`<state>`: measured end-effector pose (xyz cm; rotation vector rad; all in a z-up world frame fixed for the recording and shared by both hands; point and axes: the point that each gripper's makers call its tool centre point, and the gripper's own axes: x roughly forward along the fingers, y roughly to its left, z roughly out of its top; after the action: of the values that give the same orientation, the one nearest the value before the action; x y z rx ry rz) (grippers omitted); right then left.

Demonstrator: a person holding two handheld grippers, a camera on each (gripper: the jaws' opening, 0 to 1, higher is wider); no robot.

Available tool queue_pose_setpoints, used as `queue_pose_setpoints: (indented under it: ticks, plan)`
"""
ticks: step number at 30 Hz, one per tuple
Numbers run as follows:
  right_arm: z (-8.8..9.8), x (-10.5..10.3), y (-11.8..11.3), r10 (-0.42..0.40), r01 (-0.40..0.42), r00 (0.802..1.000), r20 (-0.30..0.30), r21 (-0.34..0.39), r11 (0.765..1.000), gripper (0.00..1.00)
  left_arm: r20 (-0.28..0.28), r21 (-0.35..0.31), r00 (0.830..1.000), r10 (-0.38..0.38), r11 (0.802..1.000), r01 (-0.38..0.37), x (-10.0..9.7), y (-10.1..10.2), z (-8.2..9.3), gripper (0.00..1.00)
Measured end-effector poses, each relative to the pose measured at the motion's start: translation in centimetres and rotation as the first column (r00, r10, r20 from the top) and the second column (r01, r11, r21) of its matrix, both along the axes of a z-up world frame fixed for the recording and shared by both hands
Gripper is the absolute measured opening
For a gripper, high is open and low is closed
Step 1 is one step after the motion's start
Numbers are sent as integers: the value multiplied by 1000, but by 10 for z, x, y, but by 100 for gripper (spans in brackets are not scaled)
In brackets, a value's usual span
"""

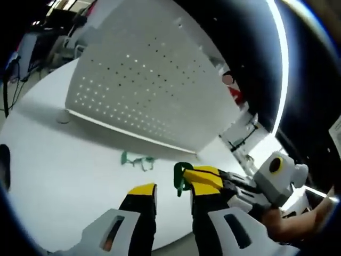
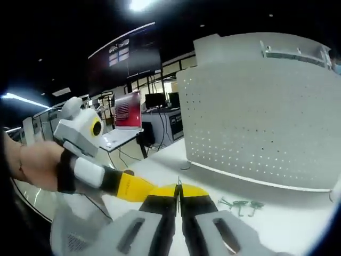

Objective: Insert the hook assembly into the mounting plate slot until the hook locks in place.

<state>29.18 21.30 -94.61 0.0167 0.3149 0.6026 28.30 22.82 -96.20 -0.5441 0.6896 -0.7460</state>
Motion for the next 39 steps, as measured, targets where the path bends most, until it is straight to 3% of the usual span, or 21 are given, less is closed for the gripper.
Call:
queue_pose_setpoints:
  ticks: [7,13,24,30,36,38,39]
  plan:
    - [7,-3,4,24,-24,999,43,-2,1000,0,-8,-21,1000,-5,1000,5,-5,-3,5,12]
    - [9,-5,2,36,-36,998,53,-1,999,0,-12,-16,1000,-8,1000,8,-6,-6,3,14]
    - [16,-6,-1,47,-47,995,93,0,999,0,-4,-58,999,-36,998,36,-6,-12,12,5]
    - [25,-5,-2,41,-38,991,126,-21,999,0,39,-47,999,-32,998,34,-3,-14,21,5]
    - [39,-8,-4,39,-9,972,232,-126,992,0,83,-33,996,-44,998,47,-4,-16,32,4]
    - [39,-10,-4,37,-10,973,229,-122,993,0,110,-24,993,-49,998,52,-6,-17,33,4]
    - [40,-10,-5,27,-9,976,214,-83,997,0,112,-27,992,-51,998,54,-7,-17,33,3]
